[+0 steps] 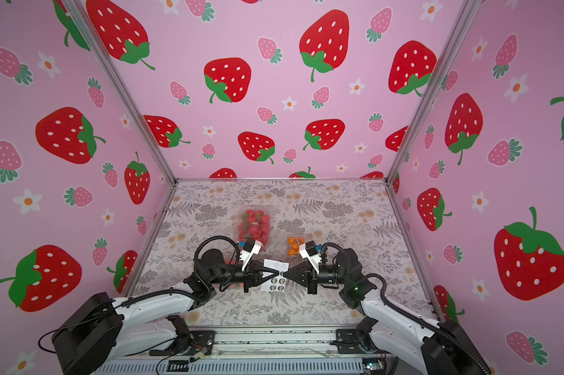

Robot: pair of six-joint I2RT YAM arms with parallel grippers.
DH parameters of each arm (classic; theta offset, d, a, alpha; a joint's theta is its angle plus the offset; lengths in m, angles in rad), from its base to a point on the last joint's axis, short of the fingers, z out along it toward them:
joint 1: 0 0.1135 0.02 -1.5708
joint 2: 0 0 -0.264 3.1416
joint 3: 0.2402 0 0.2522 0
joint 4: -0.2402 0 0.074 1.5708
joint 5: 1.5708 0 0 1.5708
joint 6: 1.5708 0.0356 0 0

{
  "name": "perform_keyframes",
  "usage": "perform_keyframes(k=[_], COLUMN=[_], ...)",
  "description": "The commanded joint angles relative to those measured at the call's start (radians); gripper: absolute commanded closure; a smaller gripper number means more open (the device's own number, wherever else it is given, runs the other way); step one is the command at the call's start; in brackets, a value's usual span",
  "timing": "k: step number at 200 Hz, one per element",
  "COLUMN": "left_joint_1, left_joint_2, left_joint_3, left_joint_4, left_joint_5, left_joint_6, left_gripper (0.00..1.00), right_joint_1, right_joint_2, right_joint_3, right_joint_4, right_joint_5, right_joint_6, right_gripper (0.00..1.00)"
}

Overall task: Label fruit boxes
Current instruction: Adjust the label sticker.

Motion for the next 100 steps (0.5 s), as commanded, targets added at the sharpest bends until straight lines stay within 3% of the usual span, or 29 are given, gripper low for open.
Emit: perform_keyframes(k=[1,67,89,100], left_joint_1=[0.004,0.001,0.001,0.002], left_joint_2=[0.023,0.038,0.029,0.027], left_joint_3=[0.016,0.012,0.008,0.005], left_joint_4=[0.044,0.059,0.060,0.075], left_joint_5=[0.007,0.002,-0.001,0.011], left_joint_6=[0.007,0.010,0.017,0.013], left_gripper=[1.00,1.00,0.95,0.86], right_joint_1=[-0.001,0.004,0.004,0.004], right_joint_2=[0.036,0.044,0.010,0.003], right_joint_3=[0.017,0.013,0.007,0.006], right_joint_4=[0.061,0.091,0.067,0.055], right_joint_5=[-0.044,-0.056,-0.040,-0.033], right_joint_6=[0.016,0.024,0.019,0.015], right_gripper=[1.00,1.00,1.00,1.00])
